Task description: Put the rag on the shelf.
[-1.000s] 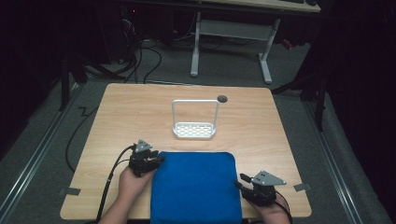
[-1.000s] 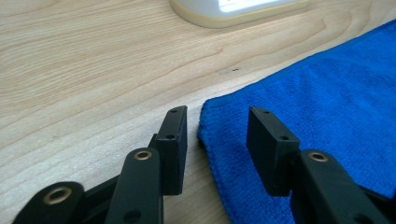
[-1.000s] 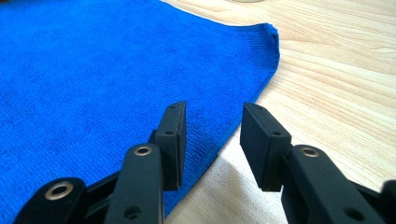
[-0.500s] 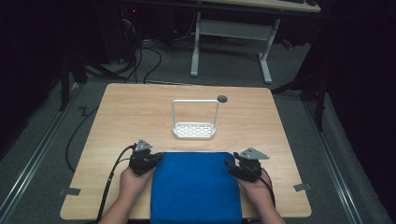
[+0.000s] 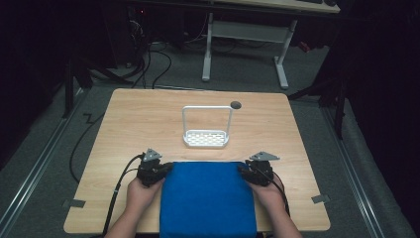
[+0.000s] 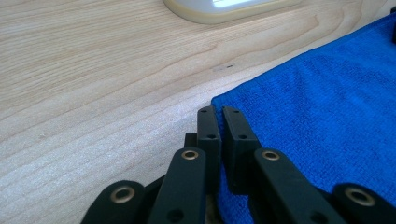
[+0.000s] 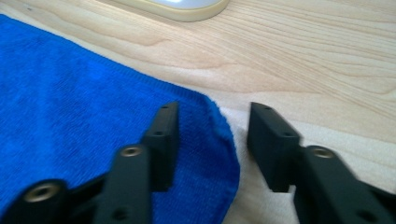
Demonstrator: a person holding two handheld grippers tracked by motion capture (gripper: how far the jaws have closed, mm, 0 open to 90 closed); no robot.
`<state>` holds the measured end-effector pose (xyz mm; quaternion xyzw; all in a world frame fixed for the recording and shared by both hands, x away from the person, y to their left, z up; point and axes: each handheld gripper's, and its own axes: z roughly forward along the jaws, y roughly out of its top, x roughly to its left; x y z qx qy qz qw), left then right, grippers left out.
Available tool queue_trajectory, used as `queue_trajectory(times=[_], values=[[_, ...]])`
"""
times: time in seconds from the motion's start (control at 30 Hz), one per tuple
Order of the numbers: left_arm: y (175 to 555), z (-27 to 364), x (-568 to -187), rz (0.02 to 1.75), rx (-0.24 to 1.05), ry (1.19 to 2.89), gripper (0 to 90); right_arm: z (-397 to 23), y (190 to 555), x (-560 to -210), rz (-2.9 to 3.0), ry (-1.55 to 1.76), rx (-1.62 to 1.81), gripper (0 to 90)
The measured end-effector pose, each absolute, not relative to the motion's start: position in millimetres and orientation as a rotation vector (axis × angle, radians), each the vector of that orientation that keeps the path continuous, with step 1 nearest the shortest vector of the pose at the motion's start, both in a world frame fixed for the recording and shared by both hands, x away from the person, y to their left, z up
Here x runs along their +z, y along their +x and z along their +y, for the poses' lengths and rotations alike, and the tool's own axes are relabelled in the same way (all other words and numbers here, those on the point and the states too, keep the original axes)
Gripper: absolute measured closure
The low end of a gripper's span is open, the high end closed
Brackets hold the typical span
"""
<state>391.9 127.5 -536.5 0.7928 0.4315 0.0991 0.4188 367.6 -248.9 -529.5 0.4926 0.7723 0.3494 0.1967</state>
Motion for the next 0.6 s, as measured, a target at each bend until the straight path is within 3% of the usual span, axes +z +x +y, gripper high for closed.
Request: queue_trajectory(times=[0.17,0.6], values=[[390,127,-536,1.075,0.261,1.997,87.2,-251,366,-530,2.185,1.382,1.014,86.1],[383,129,-533,1.037,0.312,1.964,87.4,-247,355,-519,2.15,1.293,1.074,87.9]])
